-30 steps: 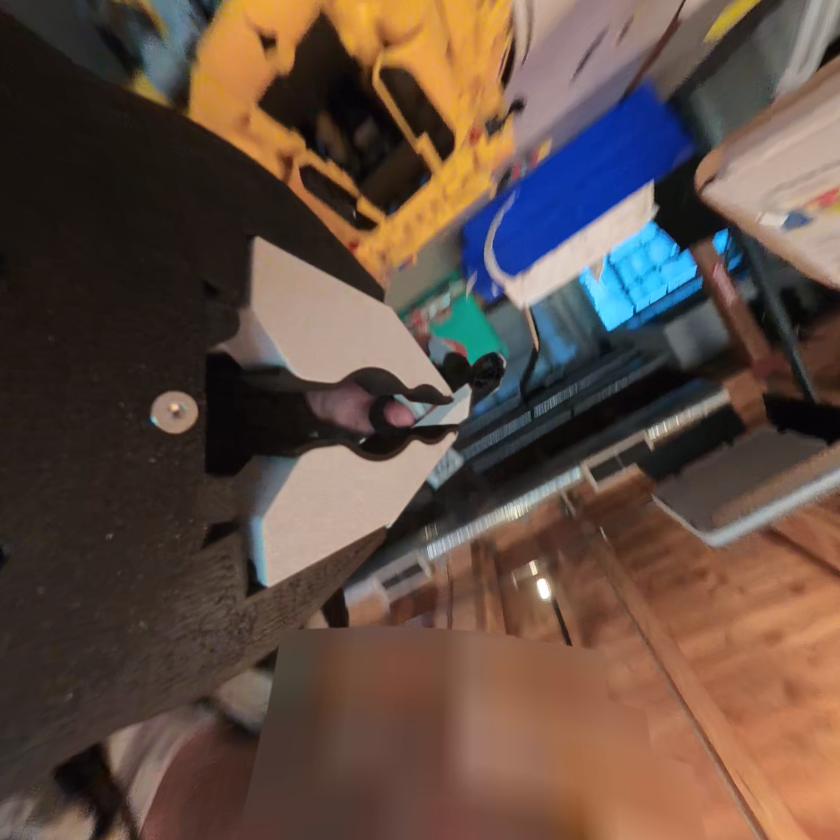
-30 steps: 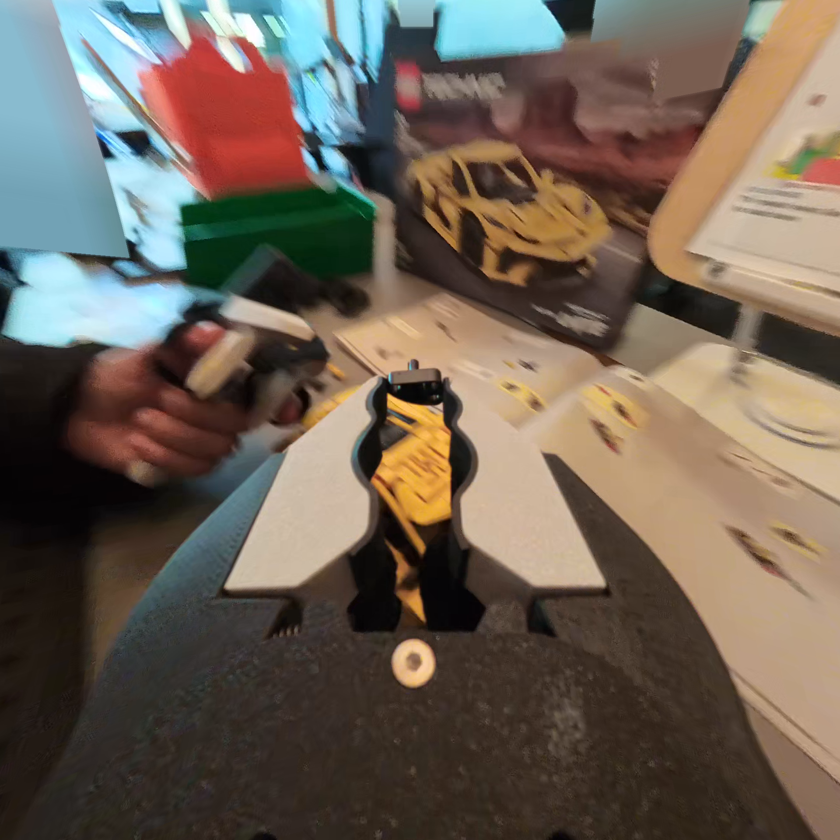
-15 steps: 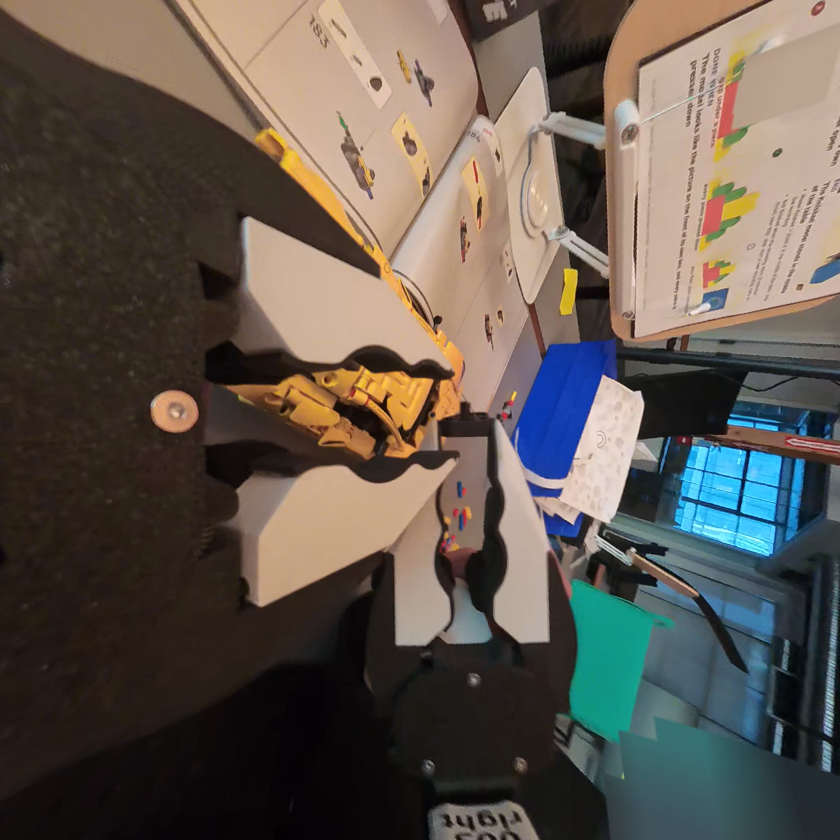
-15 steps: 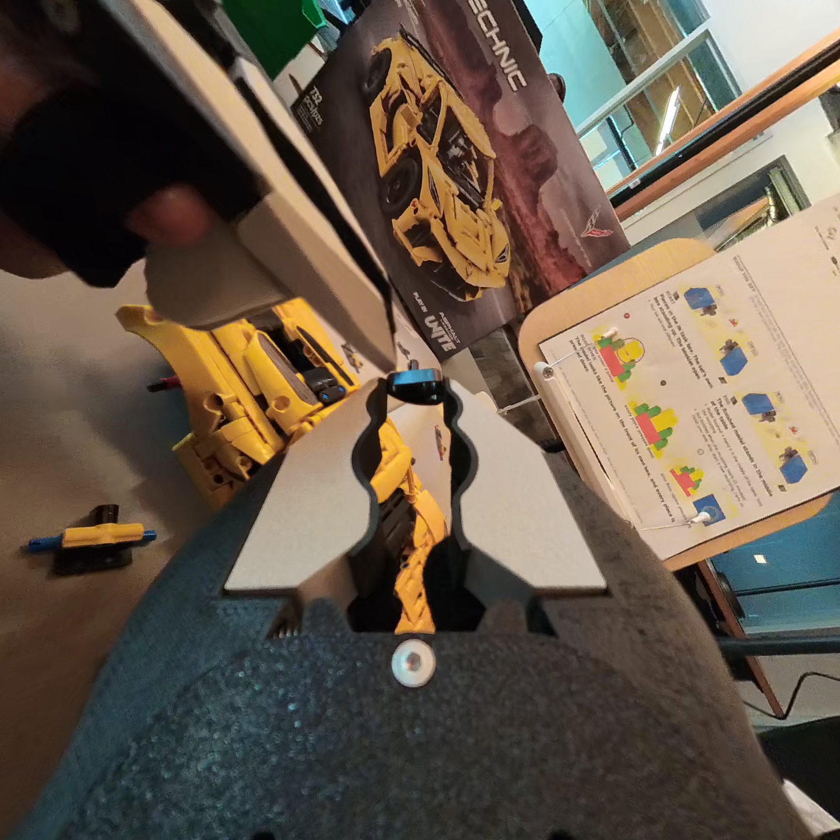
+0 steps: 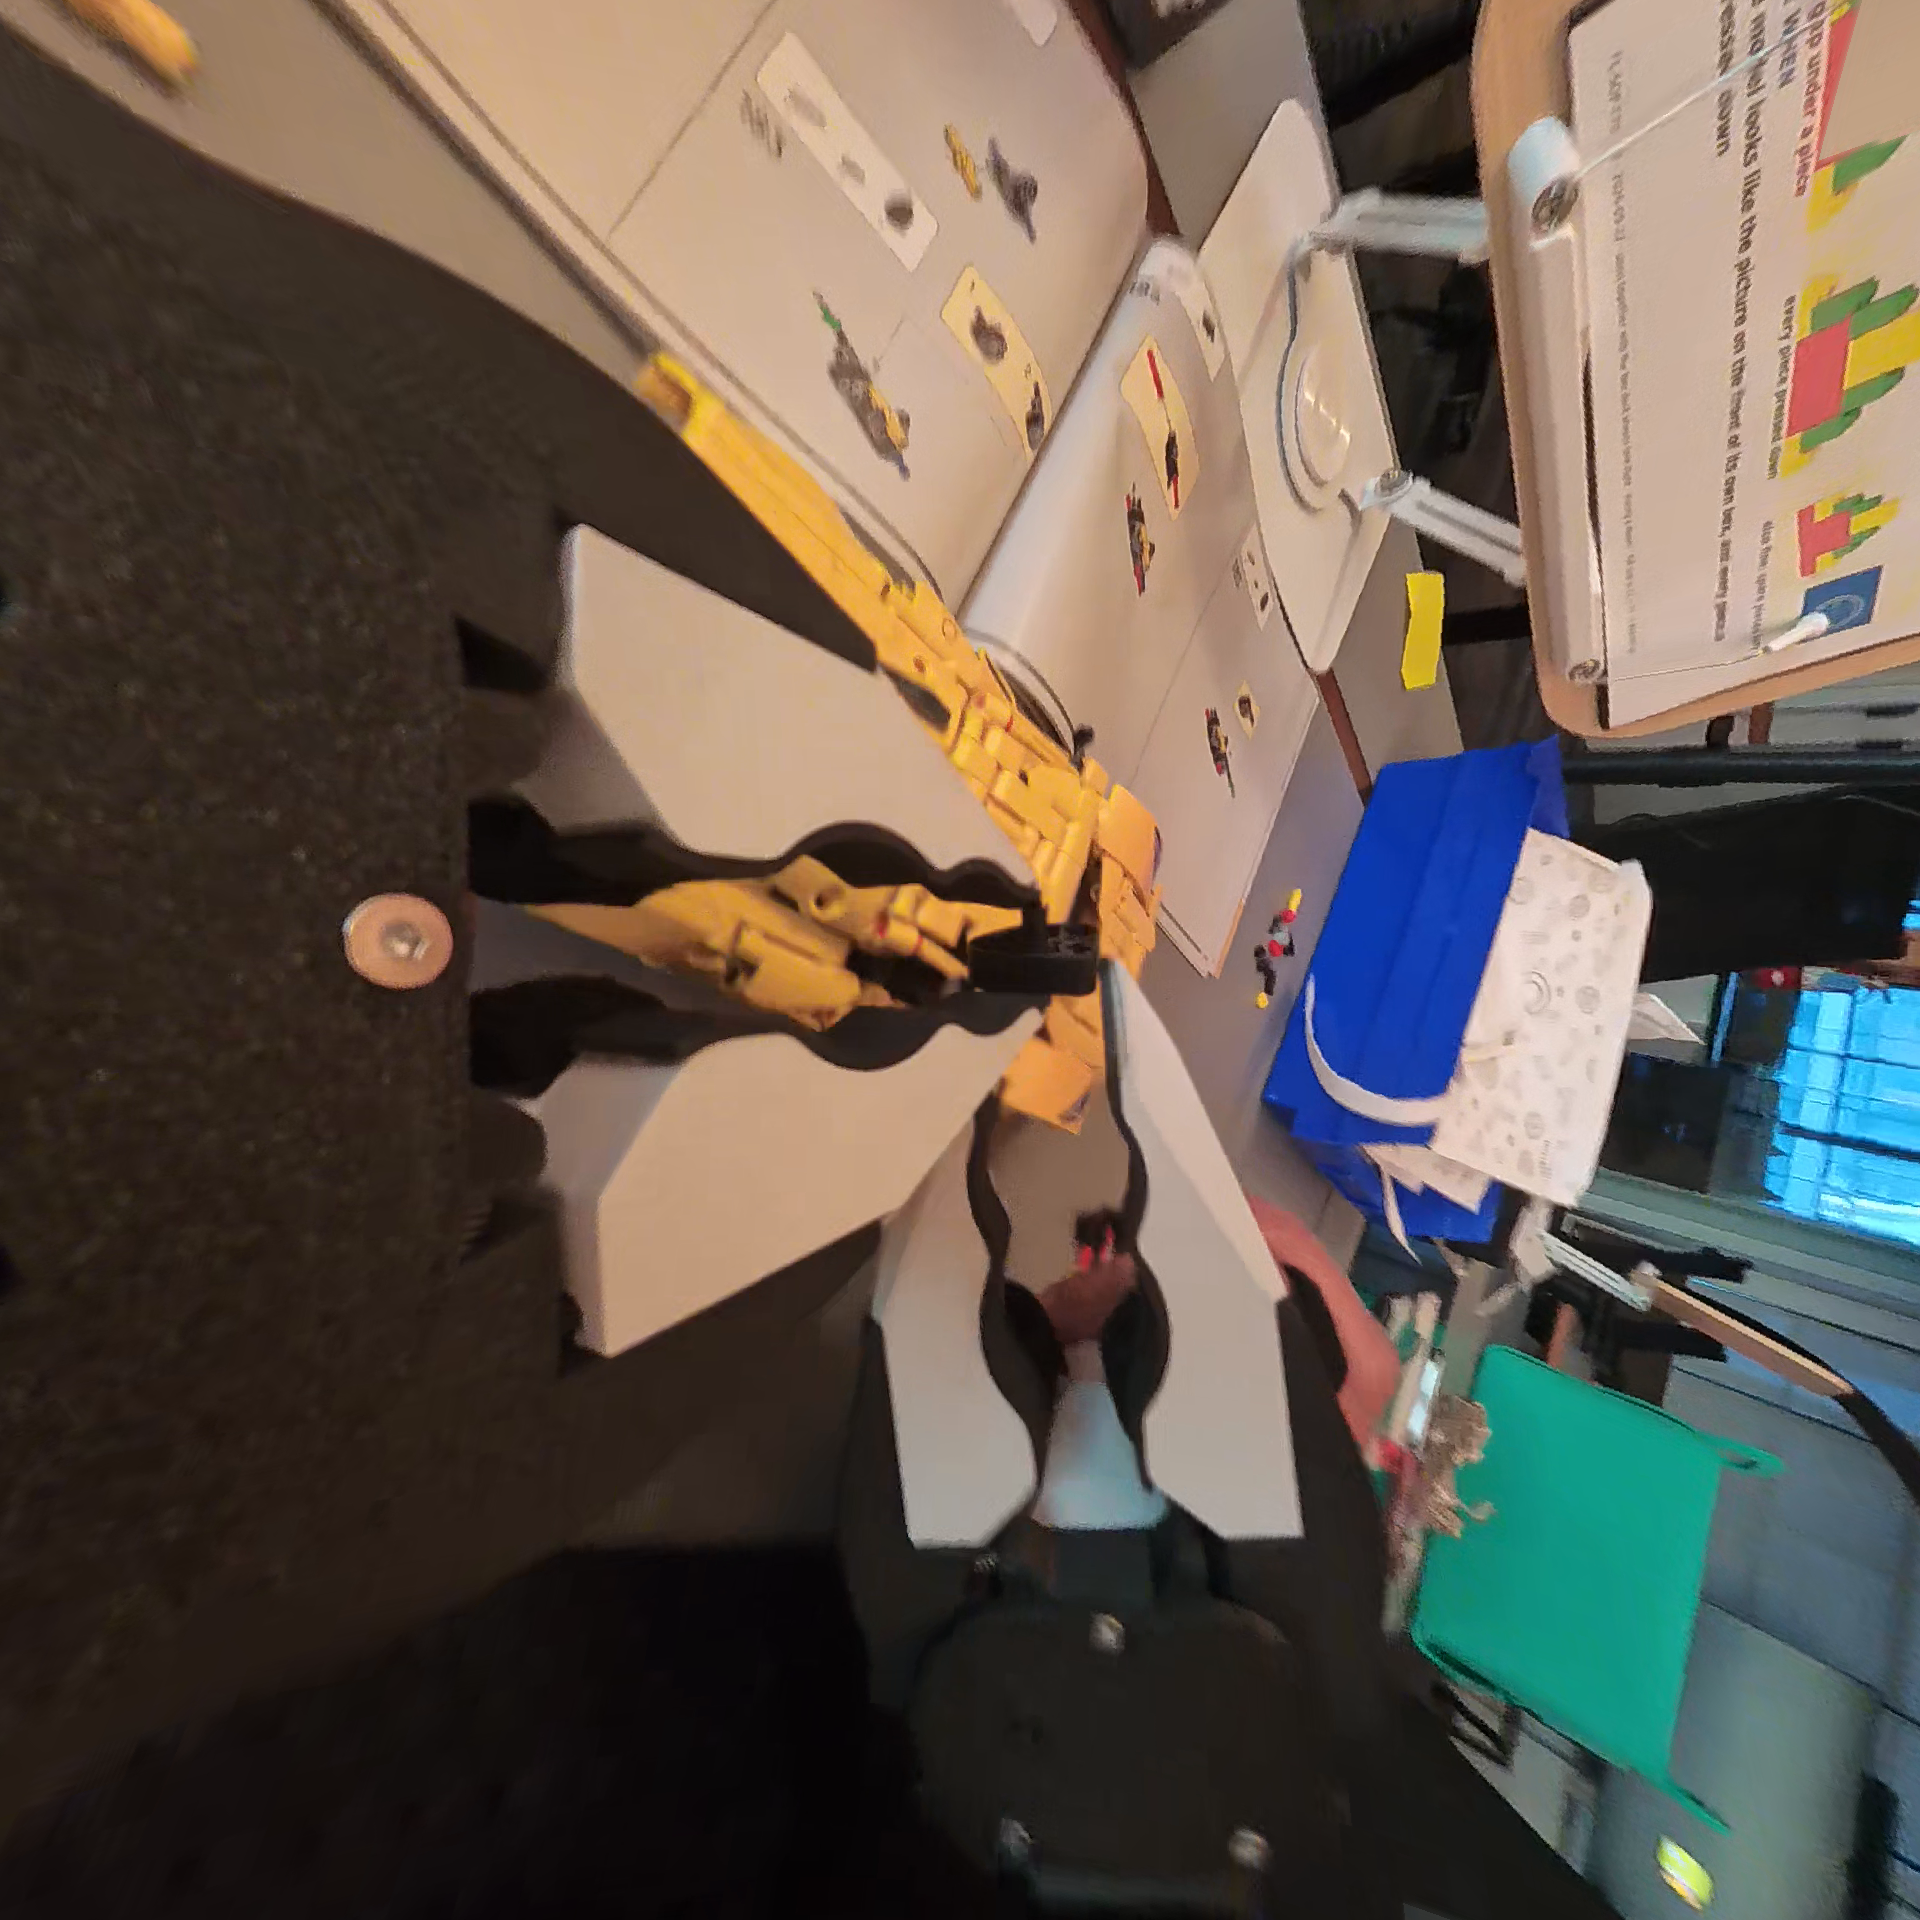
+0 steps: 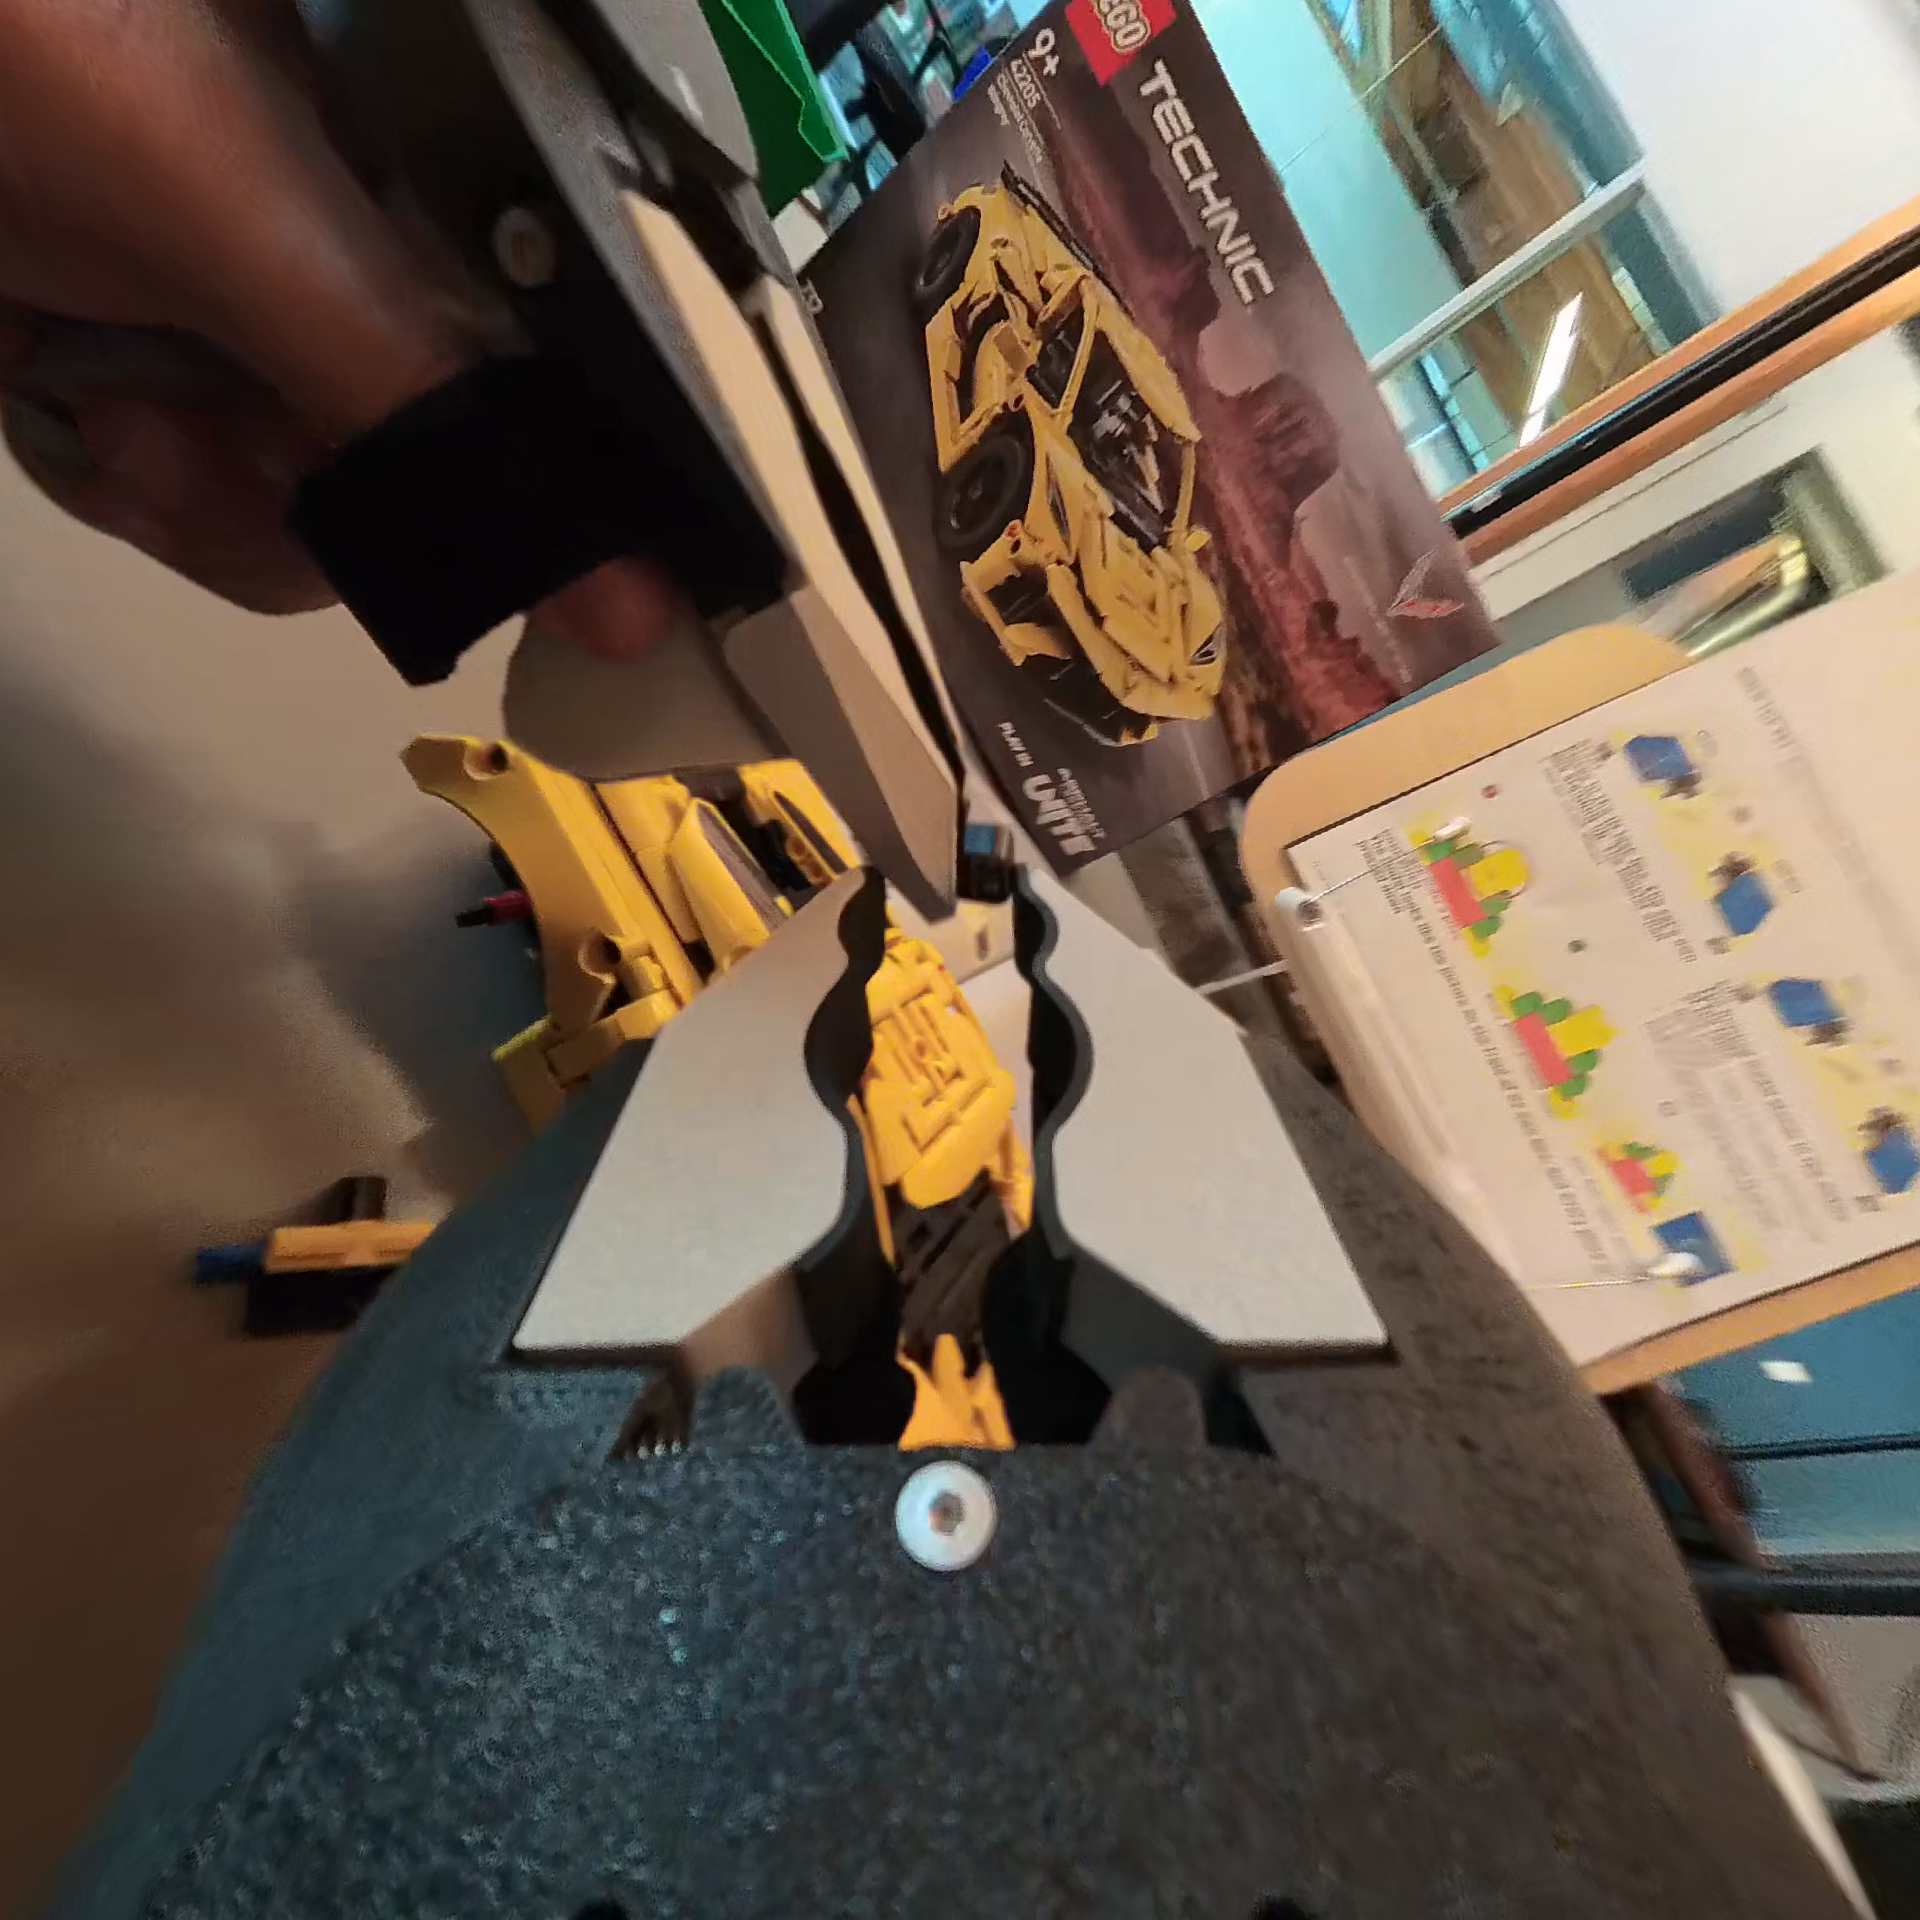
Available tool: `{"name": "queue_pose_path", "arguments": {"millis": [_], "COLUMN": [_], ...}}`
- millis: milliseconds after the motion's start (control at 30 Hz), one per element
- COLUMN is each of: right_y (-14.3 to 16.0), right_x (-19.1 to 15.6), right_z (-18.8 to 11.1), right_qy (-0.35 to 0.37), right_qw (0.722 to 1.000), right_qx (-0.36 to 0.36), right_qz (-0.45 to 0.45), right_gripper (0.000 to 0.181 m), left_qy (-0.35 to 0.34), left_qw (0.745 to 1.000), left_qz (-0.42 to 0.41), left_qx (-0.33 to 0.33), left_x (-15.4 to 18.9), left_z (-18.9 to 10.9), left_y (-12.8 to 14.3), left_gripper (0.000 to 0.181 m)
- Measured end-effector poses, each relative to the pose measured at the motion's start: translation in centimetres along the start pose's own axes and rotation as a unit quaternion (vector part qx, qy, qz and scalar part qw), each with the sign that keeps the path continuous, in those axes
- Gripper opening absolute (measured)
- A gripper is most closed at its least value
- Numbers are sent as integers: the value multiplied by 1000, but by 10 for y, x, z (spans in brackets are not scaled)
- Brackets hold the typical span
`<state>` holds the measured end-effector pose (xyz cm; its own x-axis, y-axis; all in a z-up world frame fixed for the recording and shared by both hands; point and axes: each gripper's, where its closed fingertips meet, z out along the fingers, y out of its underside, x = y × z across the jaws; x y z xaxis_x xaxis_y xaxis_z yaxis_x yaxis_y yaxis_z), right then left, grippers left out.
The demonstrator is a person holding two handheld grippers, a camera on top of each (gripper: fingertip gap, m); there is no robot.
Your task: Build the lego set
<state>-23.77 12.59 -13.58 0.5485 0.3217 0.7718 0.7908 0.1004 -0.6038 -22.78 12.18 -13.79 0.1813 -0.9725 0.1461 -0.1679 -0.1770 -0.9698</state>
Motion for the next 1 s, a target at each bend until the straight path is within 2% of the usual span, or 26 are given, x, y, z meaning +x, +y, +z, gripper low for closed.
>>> {"name": "queue_pose_path", "arguments": {"millis": [100,167,233,300,367,433,467,533,567,700,867,933,1000], "right_y": [2,-1,0,13,27,42,46,67,77,89,94,97,98], "right_x": [-3,3,2,-4,-26,-35,-44,-67,-76,-96,-104,-103,-102], "right_z": [-3,-10,-16,-24,-50,-71,-82,-92,-91,-87,-81,-76,-75], "right_qy": [-63,-122,-208,-298,-439,-495,-514,-526,-519,-517,-479,-449,-427], "right_qw": [993,971,934,895,838,811,807,813,818,808,829,846,864], "right_qx": [34,67,82,61,15,-36,-46,-111,-141,-213,-240,-246,-237], "right_qz": [90,193,278,325,323,310,289,225,204,187,163,150,122], "right_gripper": [31,31,32,33,28,22,18,12,12,23,21,9,7], "left_qy": [-36,-53,-63,-79,-65,-32,-13,20,33,37,33,30,34], "left_qw": [995,983,960,934,918,907,904,903,903,905,912,911,911], "left_qz": [87,174,268,343,386,417,425,428,426,419,403,403,403], "left_qx": [-18,-36,-50,-60,-64,-51,-44,-40,-45,-68,-77,-77,-80], "left_x": [-16,-19,-16,-13,-4,11,19,33,37,37,34,34,35], "left_z": [-6,-8,-9,-10,-11,-13,-13,-13,-12,-10,-10,-9,-9], "left_y": [1,4,9,12,17,20,23,29,34,43,44,44,46], "left_gripper": [16,15,15,15,15,15,16,15,15,16,16,16,15]}}
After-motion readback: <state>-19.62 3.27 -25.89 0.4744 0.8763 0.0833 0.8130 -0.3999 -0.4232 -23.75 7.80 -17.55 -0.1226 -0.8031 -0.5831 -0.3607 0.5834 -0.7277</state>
